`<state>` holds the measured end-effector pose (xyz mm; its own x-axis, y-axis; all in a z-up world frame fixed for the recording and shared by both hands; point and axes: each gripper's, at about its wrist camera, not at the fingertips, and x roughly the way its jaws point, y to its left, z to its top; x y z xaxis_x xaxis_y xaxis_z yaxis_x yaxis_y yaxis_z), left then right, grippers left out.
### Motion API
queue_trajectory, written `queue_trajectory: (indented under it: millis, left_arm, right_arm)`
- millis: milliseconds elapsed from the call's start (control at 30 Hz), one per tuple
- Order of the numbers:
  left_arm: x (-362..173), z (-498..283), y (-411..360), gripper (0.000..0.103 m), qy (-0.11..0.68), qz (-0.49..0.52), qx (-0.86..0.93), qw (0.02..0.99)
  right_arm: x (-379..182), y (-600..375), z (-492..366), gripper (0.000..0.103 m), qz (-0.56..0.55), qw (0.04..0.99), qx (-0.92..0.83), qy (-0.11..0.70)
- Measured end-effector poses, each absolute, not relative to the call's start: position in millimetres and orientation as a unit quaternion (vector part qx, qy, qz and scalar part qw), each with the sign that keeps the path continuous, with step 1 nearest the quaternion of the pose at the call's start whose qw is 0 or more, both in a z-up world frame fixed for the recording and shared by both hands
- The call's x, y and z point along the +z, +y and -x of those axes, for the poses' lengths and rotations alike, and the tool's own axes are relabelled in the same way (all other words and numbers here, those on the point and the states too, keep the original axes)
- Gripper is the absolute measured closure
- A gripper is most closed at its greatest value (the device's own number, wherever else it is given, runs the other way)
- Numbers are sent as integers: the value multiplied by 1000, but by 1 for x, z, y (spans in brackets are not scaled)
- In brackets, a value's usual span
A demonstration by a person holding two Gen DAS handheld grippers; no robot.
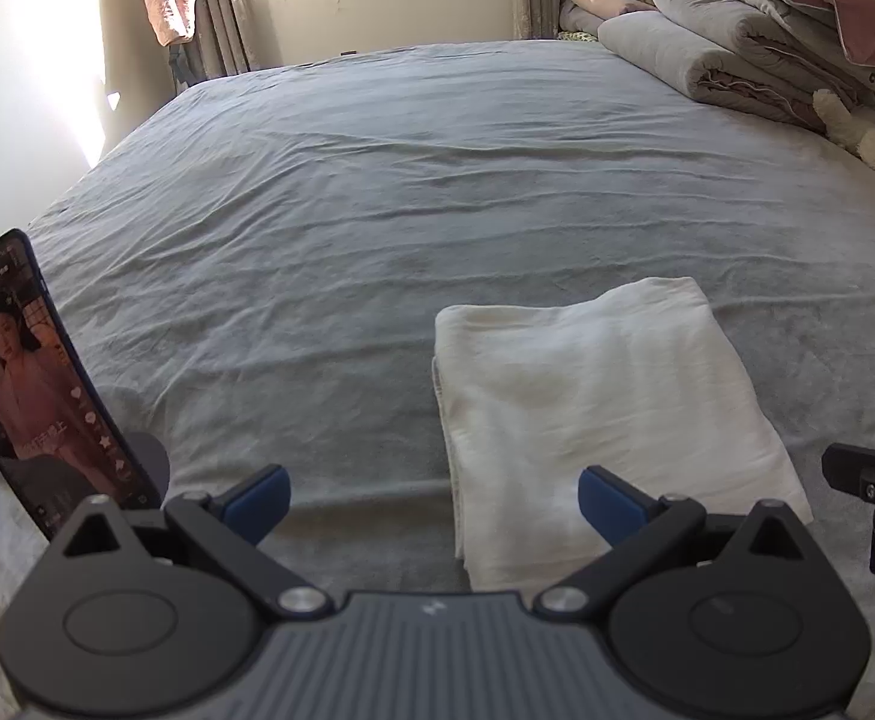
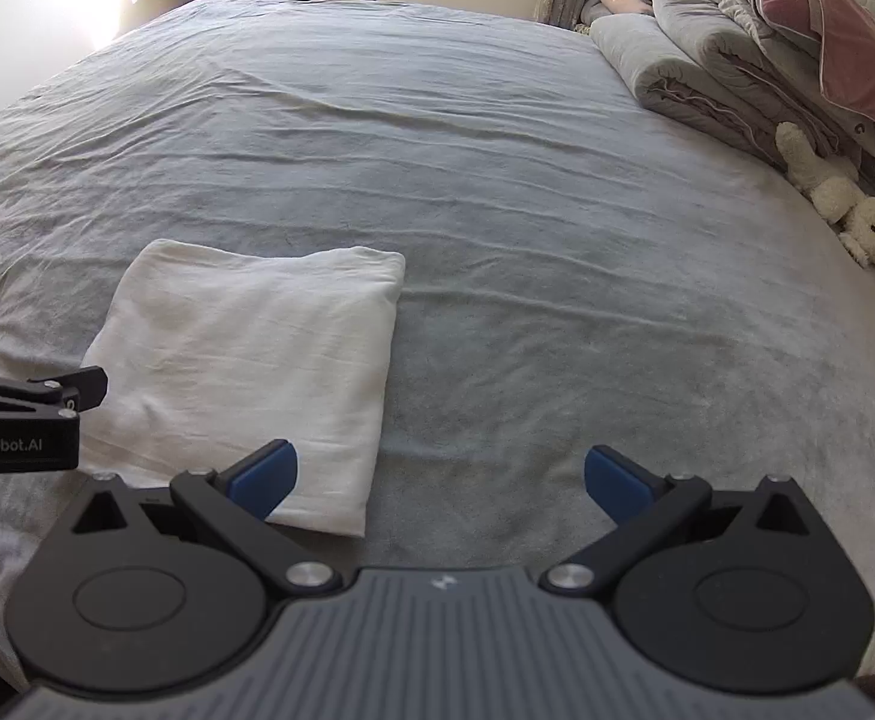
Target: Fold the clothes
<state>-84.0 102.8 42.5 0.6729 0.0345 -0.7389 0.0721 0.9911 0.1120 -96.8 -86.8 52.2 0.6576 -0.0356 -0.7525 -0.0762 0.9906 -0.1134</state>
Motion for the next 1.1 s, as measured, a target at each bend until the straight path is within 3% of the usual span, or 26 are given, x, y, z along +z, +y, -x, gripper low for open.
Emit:
queue_trajectory:
  millis: [700,1100]
  left_arm:
    - [41,84,102,1,405,-71,-12,912]
    - [41,85,103,1,403,-71,-13,913]
  right_arm:
    - [110,-83,133,0,123,961,-120,215]
    - [142,-95,146,0,80,973,-181,118]
